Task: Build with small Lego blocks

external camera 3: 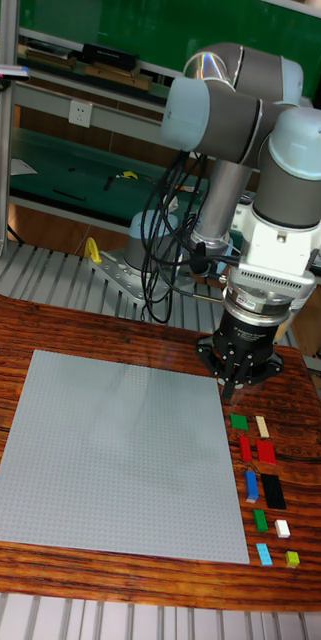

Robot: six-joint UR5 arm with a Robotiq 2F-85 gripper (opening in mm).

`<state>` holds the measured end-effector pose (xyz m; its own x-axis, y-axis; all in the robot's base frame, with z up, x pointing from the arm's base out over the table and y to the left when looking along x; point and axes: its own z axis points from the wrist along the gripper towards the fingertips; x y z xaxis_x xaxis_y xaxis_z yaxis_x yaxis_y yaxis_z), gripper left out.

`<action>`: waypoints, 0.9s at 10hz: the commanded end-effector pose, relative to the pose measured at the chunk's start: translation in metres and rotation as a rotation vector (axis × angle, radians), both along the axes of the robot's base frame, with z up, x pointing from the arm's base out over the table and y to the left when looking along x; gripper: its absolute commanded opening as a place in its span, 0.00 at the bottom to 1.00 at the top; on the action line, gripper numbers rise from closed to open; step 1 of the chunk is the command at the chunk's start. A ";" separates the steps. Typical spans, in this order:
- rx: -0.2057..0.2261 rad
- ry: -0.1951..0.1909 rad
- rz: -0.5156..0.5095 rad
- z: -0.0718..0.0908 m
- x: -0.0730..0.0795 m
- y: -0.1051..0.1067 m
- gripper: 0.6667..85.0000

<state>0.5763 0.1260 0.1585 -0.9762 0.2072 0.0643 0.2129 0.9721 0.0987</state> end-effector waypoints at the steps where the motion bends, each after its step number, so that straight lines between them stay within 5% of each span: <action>1: -0.034 0.000 0.036 0.000 0.000 -0.009 0.02; 5: -0.025 0.003 0.062 0.000 -0.001 -0.007 0.19; 9: -0.006 -0.046 0.084 -0.016 0.015 0.019 0.30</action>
